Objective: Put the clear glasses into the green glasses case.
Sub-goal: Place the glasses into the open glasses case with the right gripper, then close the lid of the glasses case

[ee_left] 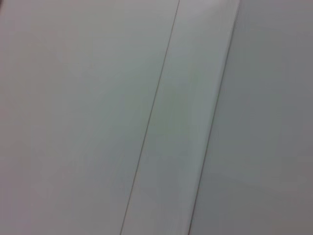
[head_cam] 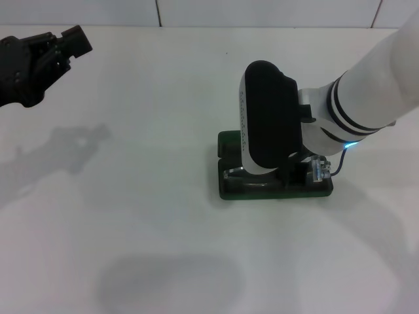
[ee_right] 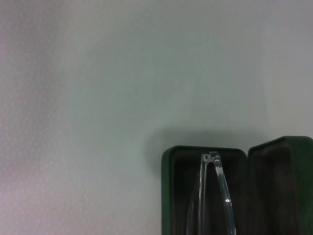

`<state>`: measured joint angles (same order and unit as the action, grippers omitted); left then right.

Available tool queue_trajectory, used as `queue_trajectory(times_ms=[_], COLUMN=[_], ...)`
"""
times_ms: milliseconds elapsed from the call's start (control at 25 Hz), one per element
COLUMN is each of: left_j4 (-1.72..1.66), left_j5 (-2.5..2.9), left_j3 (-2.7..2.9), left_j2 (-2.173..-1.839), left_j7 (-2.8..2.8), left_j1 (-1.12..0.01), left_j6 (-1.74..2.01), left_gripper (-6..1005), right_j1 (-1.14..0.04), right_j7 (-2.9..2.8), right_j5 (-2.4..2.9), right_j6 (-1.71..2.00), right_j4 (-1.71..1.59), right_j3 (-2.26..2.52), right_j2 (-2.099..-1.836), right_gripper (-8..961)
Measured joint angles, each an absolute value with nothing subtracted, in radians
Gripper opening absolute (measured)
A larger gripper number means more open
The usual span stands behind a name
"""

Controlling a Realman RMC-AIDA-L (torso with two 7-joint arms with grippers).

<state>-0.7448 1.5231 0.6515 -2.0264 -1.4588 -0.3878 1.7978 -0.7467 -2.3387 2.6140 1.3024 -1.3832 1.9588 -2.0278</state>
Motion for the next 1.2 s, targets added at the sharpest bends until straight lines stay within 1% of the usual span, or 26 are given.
queue_trajectory(times_ms=[240, 360, 1200], left_j4=[-0.745, -0.745, -0.746], left_j5=[1.525, 1.525, 1.525], left_j3=[0.652, 0.652, 0.652], left_j2=[-2.026, -2.026, -2.026], left_j7=[-1.459, -1.459, -1.459], left_j1=[-0.388, -0.388, -0.387], left_j6=[1.798, 1.798, 1.798], left_gripper=[92, 92, 92], right_j1=[-0.744, -0.736, -0.647], right_j7=[-2.339, -2.340, -2.342], right_j5=[2.619, 2.635, 2.666], right_j6=[1.304, 1.305, 1.323], right_j4=[-1.387, -1.394, -1.531], right_j3=[1.965, 1.972, 1.982], right_j2=[-2.028, -2.028, -2.028], right_gripper=[72, 119, 134])
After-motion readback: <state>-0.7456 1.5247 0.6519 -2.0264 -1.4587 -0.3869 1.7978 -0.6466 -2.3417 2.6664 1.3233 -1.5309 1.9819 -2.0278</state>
